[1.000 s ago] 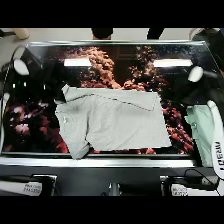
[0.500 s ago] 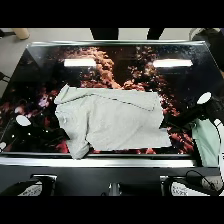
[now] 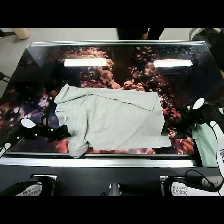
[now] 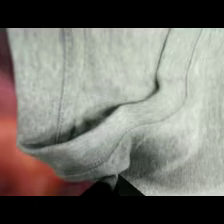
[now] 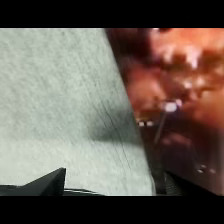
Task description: Fold the shirts.
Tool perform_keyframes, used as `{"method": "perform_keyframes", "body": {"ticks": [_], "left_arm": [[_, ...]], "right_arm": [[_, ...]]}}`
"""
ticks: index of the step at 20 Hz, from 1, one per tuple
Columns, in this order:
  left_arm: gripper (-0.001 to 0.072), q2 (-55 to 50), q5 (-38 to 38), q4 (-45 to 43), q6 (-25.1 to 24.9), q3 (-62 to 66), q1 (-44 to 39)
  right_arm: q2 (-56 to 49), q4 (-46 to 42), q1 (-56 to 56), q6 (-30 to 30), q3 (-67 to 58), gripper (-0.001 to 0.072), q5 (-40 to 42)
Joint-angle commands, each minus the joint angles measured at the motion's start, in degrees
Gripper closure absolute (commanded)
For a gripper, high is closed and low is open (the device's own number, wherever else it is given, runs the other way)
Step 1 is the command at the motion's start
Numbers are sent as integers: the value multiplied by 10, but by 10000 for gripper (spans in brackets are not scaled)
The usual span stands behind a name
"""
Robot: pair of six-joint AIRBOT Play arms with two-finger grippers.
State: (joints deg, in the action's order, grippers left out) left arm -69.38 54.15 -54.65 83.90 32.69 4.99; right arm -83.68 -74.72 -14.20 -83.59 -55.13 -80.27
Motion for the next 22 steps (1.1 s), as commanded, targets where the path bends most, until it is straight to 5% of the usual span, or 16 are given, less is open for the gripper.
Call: {"method": "perform_keyframes", "body": {"ticks": [1,4,9,14,17,22], "left_arm": [[680,22,0,5,-4,18,-1],[681,57,10,5,-5,47,0],[683,189,52,1,-42,325,35],[683,283,3,-110,-6,741,67],[683,308,5,-124,43,815,68],[683,278,80,-176,46,816,68]], "right_arm": [[-45,23,10,5,18,81,16],[-52,44,16,5,9,684,23],[134,85,16,24,-194,691,25],[412,0,16,19,-449,690,210],[492,-28,16,15,-463,689,233],[465,-50,16,-3,-463,689,154]]}}
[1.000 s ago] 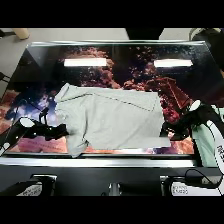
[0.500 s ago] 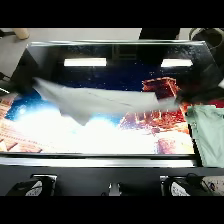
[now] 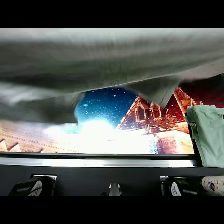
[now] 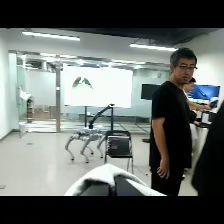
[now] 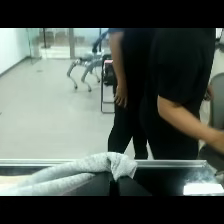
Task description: Fold the shirts.
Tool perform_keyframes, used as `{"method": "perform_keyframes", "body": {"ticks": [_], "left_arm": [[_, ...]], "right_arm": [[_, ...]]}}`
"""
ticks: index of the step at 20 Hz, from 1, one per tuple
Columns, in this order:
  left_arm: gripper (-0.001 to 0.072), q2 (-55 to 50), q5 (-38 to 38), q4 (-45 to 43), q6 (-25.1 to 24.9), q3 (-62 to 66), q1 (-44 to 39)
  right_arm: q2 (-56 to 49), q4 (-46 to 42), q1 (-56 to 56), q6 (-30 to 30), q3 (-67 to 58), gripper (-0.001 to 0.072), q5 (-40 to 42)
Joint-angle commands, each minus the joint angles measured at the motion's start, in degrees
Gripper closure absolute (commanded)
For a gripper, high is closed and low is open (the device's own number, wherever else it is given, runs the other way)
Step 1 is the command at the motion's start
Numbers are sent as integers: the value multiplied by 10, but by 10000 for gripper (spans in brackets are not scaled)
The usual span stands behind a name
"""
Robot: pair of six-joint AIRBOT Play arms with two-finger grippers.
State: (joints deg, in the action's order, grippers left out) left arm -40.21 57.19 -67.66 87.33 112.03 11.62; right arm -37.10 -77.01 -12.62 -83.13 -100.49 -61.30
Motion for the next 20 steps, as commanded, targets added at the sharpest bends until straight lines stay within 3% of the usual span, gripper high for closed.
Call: {"method": "perform_keyframes", "body": {"ticks": [1,5,8,11,14,17,19,20], "left_arm": [[683,-35,80,-57,11,23,1],[682,-167,248,-74,3,-6,1],[682,-265,262,-74,-4,-108,1],[682,-363,192,-52,-6,-228,1],[681,-463,89,15,-6,-278,1],[681,-544,15,88,-21,-276,0],[681,-579,8,97,-20,-274,-3],[618,-593,17,97,-21,-269,-4]], "right_arm": [[-23,-36,0,-13,-10,689,-73],[-182,-63,0,-13,-8,689,-243],[-360,-45,0,-17,-8,689,-292],[-530,-53,15,-19,-8,689,-237],[-647,-49,47,-49,-8,688,-119],[-695,-38,76,-93,-8,688,-42],[-707,-23,93,-106,-8,686,-27],[-706,-15,98,-107,-10,643,-28]]}}
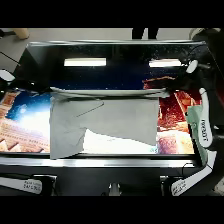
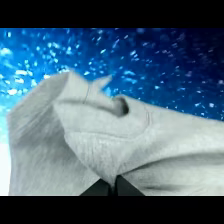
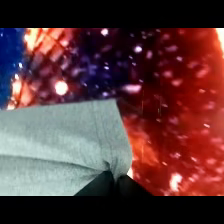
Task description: Fold the shirts.
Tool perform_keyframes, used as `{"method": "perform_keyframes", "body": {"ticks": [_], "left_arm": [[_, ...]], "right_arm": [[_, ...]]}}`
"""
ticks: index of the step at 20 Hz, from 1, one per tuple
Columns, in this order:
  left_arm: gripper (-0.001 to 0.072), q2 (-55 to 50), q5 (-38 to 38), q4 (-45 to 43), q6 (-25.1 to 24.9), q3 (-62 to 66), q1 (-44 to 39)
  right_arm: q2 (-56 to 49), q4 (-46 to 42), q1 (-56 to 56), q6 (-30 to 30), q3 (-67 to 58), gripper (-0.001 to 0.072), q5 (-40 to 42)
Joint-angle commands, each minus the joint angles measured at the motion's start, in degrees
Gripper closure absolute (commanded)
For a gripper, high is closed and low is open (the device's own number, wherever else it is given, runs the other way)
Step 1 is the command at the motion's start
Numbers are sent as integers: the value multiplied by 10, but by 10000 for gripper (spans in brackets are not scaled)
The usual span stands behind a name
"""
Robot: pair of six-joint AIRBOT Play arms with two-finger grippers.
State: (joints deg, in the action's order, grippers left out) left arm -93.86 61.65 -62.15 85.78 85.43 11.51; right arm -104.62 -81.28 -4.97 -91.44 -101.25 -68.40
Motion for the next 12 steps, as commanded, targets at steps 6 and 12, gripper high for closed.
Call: {"method": "perform_keyframes", "body": {"ticks": [6,12], "left_arm": [[267,-60,227,-202,-10,75,57],[218,-55,211,-76,-60,-104,90]], "right_arm": [[40,73,-50,24,23,270,-219],[154,89,-74,55,275,286,-163]]}}
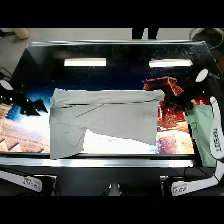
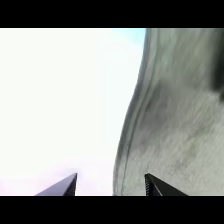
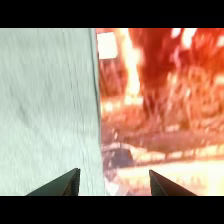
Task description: Fold the shirts.
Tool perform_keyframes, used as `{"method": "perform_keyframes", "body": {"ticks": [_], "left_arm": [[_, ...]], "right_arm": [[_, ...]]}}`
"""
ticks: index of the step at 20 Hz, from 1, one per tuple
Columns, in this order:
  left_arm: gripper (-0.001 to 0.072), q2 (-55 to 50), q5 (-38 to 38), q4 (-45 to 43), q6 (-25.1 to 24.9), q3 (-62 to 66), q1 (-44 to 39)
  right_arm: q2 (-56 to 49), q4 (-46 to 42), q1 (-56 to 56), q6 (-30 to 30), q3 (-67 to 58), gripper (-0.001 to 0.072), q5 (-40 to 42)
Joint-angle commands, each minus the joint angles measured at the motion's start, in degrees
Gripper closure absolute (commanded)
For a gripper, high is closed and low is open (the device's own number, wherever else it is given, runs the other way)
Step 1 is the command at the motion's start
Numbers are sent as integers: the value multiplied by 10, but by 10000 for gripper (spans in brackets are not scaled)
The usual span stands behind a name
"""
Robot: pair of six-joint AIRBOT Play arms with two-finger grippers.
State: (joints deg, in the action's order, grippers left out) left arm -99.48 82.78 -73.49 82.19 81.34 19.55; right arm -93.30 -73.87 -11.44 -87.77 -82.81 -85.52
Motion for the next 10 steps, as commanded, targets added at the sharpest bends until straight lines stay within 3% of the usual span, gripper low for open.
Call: {"method": "perform_keyframes", "body": {"ticks": [1,5,6,7,9,10], "left_arm": [[218,1,-10,47,-30,-76,3],[219,-2,-25,47,-33,-89,-22],[295,-2,-28,47,-33,-92,-26],[445,-2,-27,47,-33,-92,-29],[669,3,-26,48,-37,-92,-31],[681,8,-27,48,-43,-92,-31]], "right_arm": [[43,15,-9,19,96,286,6],[43,14,-9,19,97,285,-1],[43,14,-9,17,103,277,-3],[45,17,-9,15,118,250,-5],[74,52,-9,25,196,246,17],[95,77,-9,34,248,244,42]]}}
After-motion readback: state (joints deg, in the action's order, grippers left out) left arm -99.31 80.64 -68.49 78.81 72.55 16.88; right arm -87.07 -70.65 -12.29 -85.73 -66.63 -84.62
